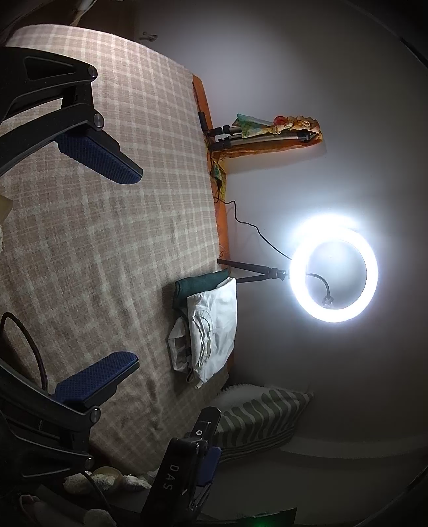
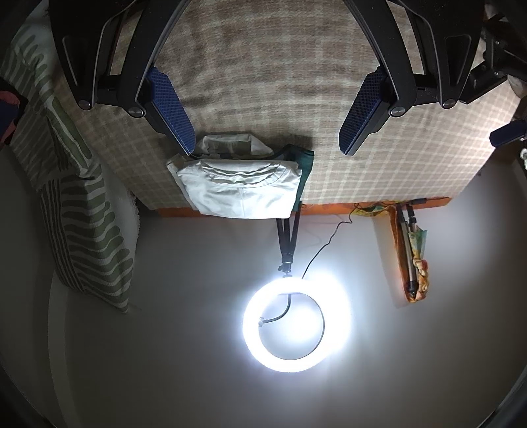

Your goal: Fold small clothes

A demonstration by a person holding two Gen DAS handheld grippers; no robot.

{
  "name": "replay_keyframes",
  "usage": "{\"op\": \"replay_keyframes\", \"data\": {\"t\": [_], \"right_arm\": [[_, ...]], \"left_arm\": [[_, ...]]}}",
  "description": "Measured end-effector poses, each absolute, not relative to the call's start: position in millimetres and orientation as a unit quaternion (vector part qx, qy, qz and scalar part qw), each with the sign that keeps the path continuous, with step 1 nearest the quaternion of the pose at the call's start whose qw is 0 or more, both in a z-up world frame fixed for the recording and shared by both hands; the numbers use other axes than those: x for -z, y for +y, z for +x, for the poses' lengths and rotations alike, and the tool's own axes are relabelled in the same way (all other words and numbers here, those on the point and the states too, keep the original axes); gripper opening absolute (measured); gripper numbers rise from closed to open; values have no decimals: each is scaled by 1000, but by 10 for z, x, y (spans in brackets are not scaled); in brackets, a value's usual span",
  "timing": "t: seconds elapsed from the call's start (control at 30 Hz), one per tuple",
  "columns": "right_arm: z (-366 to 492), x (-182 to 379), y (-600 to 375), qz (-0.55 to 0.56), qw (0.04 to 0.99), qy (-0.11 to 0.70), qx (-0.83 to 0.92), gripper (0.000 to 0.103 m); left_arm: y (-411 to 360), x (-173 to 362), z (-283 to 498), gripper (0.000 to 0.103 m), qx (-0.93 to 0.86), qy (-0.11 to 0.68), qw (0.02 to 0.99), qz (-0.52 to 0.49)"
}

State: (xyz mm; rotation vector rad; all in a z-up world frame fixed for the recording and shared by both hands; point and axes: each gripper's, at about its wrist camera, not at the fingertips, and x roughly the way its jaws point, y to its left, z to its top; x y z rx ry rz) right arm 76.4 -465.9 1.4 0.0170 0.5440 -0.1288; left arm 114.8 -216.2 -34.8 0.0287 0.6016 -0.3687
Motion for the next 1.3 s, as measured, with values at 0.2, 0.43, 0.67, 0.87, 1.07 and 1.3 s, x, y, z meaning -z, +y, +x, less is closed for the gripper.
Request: {"op": "replay_keyframes", "data": {"t": [0.2, 0.43, 0.67, 0.87, 1.07, 1.3], "right_arm": [[769, -5, -4647, 7, 961, 270, 61, 89], [777, 10, -4640, 7, 961, 271, 60, 89], [798, 42, -4660, 7, 960, 273, 57, 89], [829, 84, -4711, 10, 959, 277, 56, 89], [872, 130, -4752, 11, 958, 280, 55, 89], [927, 187, -4816, 12, 957, 285, 55, 89]], "left_arm": [[-2149, 353, 1148, 103, 177, 296, 938, 14], [-2163, 381, 1178, 103, 176, 304, 936, 12], [-2201, 403, 1191, 103, 170, 308, 936, 14], [-2231, 423, 1192, 103, 164, 308, 937, 18], [-2287, 459, 1214, 103, 165, 309, 936, 26], [-2432, 515, 1268, 103, 176, 312, 933, 35]]}}
